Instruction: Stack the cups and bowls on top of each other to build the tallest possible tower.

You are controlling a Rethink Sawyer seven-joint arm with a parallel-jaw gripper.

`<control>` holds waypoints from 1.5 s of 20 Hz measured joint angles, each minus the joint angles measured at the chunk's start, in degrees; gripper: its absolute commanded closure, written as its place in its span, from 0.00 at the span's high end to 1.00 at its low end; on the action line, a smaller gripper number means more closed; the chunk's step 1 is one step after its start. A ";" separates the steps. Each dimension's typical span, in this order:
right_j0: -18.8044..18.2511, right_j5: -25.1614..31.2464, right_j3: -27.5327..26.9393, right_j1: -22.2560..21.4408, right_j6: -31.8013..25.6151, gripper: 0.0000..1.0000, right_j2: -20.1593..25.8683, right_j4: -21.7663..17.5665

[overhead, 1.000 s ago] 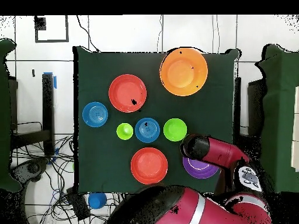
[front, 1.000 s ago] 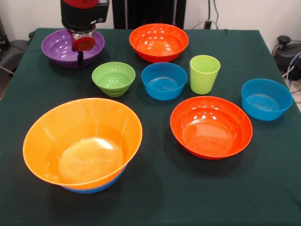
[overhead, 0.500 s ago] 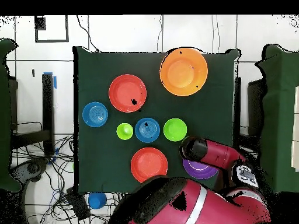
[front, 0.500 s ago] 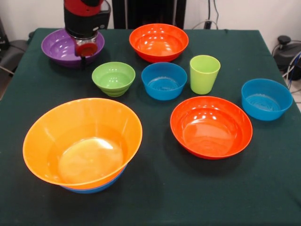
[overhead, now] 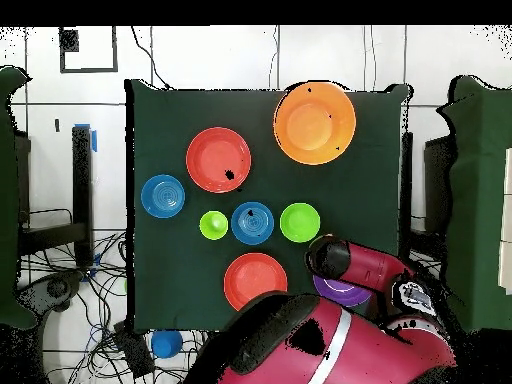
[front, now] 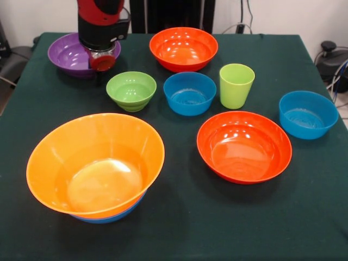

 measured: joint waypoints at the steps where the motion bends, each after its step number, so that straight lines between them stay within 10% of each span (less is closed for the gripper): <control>1: 0.07 -0.25 -0.02 0.14 0.00 0.00 0.04 -0.31; 30: 0.98 4.13 0.29 -5.65 0.00 0.00 0.16 -1.47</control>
